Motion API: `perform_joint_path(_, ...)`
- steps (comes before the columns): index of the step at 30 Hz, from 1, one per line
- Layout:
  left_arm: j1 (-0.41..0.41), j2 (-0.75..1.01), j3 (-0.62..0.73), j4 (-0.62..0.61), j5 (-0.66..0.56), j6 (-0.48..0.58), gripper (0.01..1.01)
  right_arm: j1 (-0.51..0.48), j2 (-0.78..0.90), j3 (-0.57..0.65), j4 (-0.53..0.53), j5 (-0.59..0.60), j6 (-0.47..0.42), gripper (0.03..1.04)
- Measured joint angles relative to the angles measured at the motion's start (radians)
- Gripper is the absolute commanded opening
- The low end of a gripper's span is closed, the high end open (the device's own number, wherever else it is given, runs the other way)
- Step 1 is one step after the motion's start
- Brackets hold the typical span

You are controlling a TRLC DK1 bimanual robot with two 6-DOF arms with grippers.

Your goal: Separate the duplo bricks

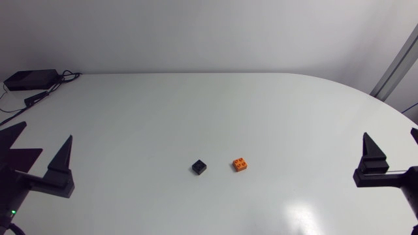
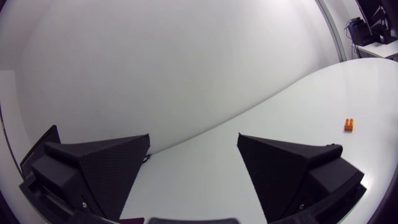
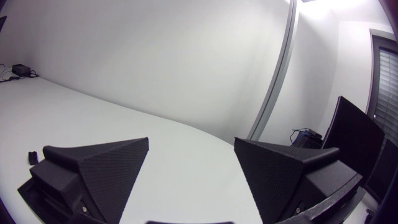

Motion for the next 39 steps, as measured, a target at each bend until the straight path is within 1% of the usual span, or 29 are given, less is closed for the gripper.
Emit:
perform_joint_path(5, -0.013, 0.0, -0.074, 0.066, 0.0, 0.016, 0.985, 0.007, -0.026, -0.057, 0.063, -0.007, -0.03, 1.0)
perform_joint_path(11, -0.013, 0.0, -0.129, 0.126, 0.0, 0.019, 0.985, 0.028, -0.033, -0.127, 0.12, -0.011, -0.049, 1.0)
perform_joint_path(20, -0.016, -0.002, -0.151, 0.127, 0.0, 0.019, 0.985, 0.068, -0.036, -0.177, 0.166, -0.011, -0.051, 1.0)
perform_joint_path(24, -0.034, -0.002, -0.151, 0.079, 0.018, 0.019, 0.985, 0.072, -0.037, -0.195, 0.177, -0.011, -0.051, 1.0)
perform_joint_path(27, -0.035, -0.002, -0.15, 0.067, 0.024, 0.019, 0.985, 0.072, -0.037, -0.232, 0.187, -0.016, -0.052, 1.0)
perform_joint_path(31, -0.035, -0.002, -0.148, 0.061, 0.025, 0.02, 0.985, 0.077, -0.037, -0.236, 0.203, -0.027, -0.051, 1.0)
perform_joint_path(33, -0.035, -0.002, -0.148, 0.064, 0.027, 0.023, 0.985, 0.079, -0.037, -0.236, 0.202, -0.032, -0.05, 1.0)
perform_joint_path(36, -0.034, -0.002, -0.157, 0.124, 0.027, 0.039, 0.985, 0.079, -0.037, -0.236, 0.202, -0.033, -0.042, 1.0)
perform_joint_path(39, -0.032, -0.002, -0.161, 0.145, 0.027, 0.046, 0.985, 0.079, -0.037, -0.236, 0.201, -0.033, -0.027, 1.0)
